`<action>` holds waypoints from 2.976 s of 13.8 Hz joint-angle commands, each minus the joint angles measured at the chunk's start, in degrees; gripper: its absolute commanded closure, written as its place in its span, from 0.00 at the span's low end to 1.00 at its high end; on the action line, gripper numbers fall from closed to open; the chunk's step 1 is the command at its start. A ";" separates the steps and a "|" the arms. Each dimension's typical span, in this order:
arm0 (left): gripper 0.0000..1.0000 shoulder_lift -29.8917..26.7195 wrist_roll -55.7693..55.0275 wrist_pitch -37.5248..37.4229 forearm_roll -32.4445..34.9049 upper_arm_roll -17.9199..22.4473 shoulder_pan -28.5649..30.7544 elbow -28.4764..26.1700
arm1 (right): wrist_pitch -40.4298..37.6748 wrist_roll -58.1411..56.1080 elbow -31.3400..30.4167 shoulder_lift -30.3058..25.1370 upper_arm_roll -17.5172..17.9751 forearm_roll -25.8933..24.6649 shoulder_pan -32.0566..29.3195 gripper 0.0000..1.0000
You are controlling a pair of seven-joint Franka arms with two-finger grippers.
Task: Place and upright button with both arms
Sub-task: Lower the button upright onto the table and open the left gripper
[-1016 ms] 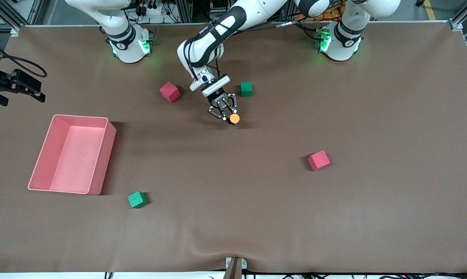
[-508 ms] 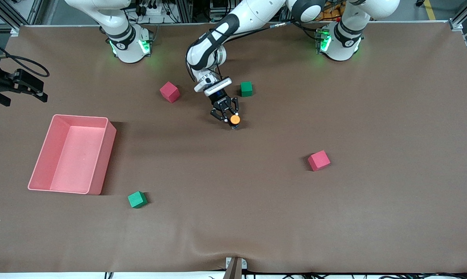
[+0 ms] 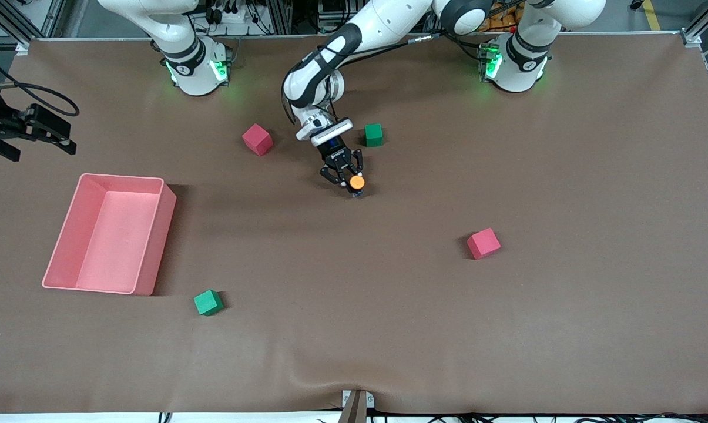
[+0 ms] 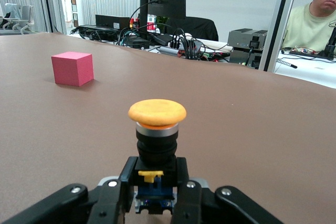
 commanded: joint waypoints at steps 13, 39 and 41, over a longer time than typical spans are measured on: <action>0.90 3.35 -1.35 1.21 4.18 0.69 0.07 2.38 | -0.07 -0.37 0.17 -0.10 -0.34 0.77 0.02 0.00; 0.00 -5.07 8.47 1.39 -5.47 -4.93 0.24 2.03 | -0.16 -0.37 0.17 -0.01 -0.34 0.86 -0.34 0.00; 0.00 -8.07 14.97 1.56 -9.95 -5.03 1.29 2.03 | -0.08 -0.37 0.17 -0.01 -0.34 0.86 -0.34 0.00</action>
